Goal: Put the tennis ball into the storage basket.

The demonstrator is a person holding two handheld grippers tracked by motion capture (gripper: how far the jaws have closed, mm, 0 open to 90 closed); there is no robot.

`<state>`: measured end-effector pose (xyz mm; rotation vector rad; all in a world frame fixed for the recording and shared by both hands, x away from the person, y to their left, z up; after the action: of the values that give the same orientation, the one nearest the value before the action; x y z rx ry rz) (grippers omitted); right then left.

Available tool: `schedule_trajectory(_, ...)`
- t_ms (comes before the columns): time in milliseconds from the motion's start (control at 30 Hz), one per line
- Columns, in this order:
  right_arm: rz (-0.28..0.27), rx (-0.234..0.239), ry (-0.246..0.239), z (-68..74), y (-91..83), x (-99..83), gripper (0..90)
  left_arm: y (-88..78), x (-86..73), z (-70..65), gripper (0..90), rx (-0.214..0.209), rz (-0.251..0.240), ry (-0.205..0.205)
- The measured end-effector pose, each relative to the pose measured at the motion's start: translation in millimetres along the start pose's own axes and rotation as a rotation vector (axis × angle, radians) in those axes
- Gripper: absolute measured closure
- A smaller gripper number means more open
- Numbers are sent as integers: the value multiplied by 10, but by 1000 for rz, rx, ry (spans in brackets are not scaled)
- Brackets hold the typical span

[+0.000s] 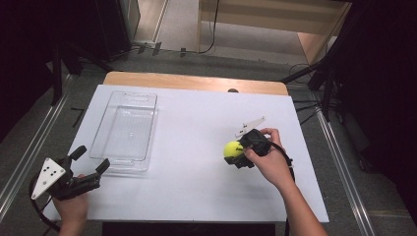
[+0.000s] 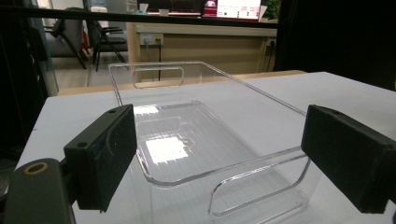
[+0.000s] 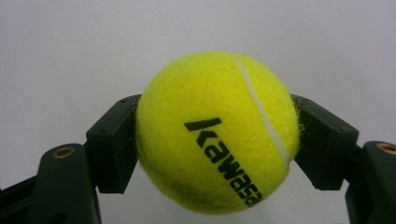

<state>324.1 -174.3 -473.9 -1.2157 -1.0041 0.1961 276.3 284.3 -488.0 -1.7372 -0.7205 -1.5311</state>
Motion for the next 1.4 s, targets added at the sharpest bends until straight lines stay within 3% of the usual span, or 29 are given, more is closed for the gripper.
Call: schedule_trajectory(1400, -19, 60, -116, 305, 147, 646, 234, -2, 3, 2, 111, -4, -4, -4)
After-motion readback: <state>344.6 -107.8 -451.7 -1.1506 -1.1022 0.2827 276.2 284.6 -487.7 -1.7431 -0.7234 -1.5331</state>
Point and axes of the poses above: each handheld gripper's, and its own axes: y roughly forward along the jaws, x roughly out of its top, z roughly to its left, the point moved 5 cm from there along y, roughly forward along the jaws, and after that the axes turned 6 degrees about -x, right-handed, at the moved point
